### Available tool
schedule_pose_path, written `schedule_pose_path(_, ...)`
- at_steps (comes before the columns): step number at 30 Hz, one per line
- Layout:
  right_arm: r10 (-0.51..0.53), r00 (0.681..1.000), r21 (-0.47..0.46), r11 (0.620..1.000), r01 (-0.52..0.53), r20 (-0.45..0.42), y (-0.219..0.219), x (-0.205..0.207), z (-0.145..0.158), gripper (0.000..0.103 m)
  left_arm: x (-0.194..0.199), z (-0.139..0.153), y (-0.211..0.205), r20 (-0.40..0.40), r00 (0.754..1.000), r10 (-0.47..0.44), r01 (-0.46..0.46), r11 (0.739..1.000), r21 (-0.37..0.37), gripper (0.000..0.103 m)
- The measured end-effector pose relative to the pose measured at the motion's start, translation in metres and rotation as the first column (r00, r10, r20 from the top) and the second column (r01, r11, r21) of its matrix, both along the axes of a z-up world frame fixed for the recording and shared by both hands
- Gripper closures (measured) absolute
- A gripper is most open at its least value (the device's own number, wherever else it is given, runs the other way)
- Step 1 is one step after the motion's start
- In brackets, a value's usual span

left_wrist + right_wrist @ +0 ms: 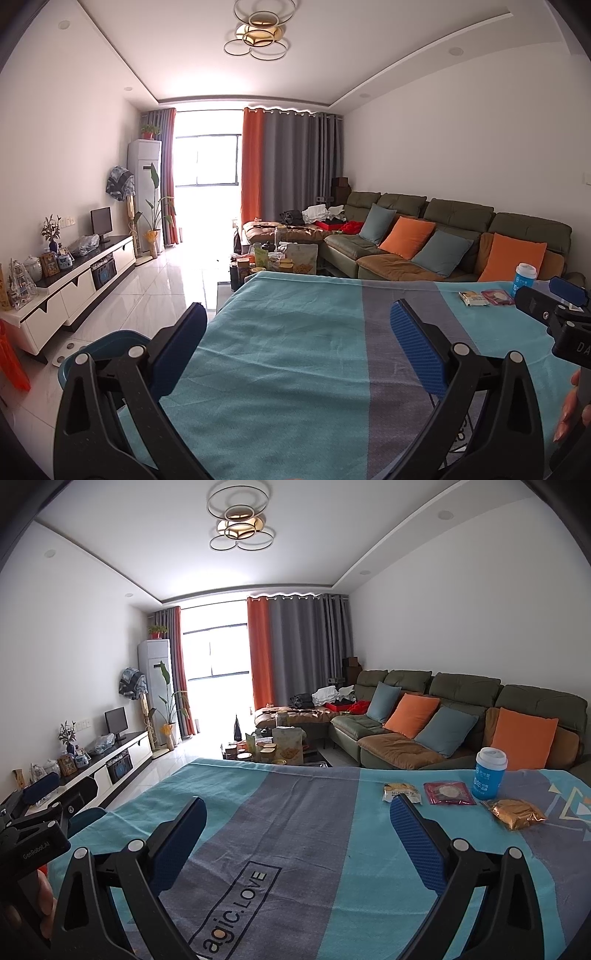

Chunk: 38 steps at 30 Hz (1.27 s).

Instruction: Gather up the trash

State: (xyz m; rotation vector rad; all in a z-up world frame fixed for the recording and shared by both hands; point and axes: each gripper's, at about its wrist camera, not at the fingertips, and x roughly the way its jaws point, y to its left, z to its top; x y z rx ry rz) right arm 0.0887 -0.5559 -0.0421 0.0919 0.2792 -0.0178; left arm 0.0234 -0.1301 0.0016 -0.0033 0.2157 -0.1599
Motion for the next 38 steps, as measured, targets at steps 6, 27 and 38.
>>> schedule_pose_path(6,0.001,1.0,0.002,1.0,-0.001,-0.001,-0.001,0.0,-0.001,0.007,0.001,0.0,0.0,0.0,1.0,0.0,0.0,1.0,0.002,0.005)
schedule_pose_path(27,-0.006,1.0,0.012,1.0,0.006,-0.005,-0.009,-0.001,-0.005,0.007,0.002,0.001,-0.004,0.017,0.999,-0.03,0.03,0.999,0.027,0.006)
schedule_pose_path(38,-0.078,0.988,0.02,0.996,0.081,-0.134,-0.047,0.013,-0.016,0.007,0.084,-0.02,-0.019,-0.312,0.949,-0.045,0.066,0.996,0.059,0.005)
